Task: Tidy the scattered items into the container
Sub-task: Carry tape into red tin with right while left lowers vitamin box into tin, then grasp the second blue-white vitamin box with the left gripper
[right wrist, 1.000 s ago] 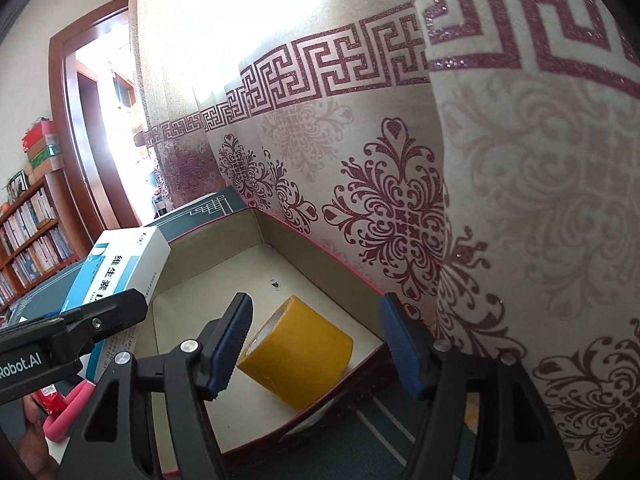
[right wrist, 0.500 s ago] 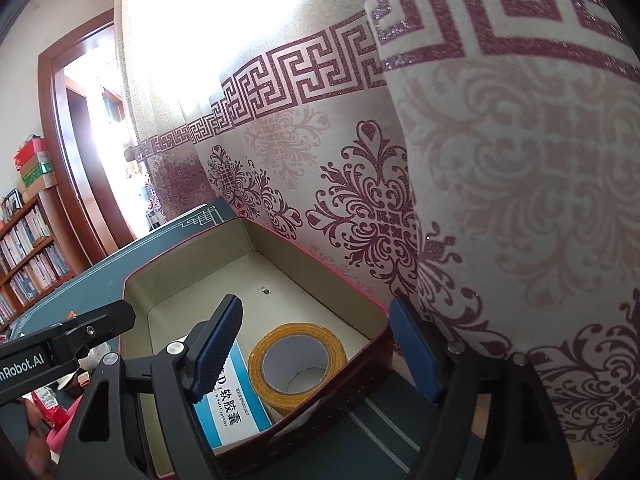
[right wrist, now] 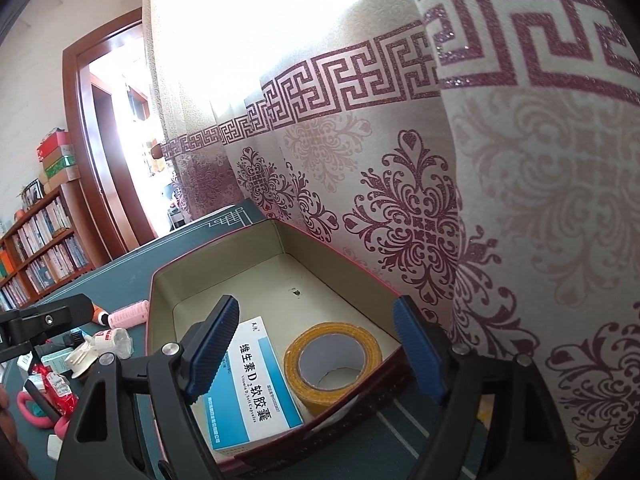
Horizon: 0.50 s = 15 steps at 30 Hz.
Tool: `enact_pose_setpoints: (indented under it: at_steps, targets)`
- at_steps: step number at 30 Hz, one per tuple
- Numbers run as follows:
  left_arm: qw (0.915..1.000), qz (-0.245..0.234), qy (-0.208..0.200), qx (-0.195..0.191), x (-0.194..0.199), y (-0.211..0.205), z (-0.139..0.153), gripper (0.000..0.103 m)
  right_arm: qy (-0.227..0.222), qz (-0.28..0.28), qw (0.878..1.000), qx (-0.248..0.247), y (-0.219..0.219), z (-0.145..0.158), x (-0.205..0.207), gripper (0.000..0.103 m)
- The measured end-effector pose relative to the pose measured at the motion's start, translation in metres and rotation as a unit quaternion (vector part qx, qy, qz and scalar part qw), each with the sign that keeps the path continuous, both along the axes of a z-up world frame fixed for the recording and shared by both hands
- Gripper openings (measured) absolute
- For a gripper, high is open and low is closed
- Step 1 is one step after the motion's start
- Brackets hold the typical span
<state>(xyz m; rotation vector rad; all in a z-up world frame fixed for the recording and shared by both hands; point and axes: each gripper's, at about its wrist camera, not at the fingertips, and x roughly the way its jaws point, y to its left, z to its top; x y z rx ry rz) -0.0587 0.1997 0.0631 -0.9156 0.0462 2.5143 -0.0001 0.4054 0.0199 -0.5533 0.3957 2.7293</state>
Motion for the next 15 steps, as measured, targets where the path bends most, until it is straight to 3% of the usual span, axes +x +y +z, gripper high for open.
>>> enact_pose_setpoints:
  at_steps: [9,15]
  targets:
    - [0.9963,0.085,-0.002,-0.011,0.000,-0.085,-0.004,0.077,-0.002,0.038,0.999,0.020,-0.025,0.009,-0.003,0.082]
    - [0.9885,0.150,-0.018,-0.010,-0.010,-0.146,-0.014,0.077,-0.007,0.104,0.994,0.042,-0.063,0.017,-0.003,0.082]
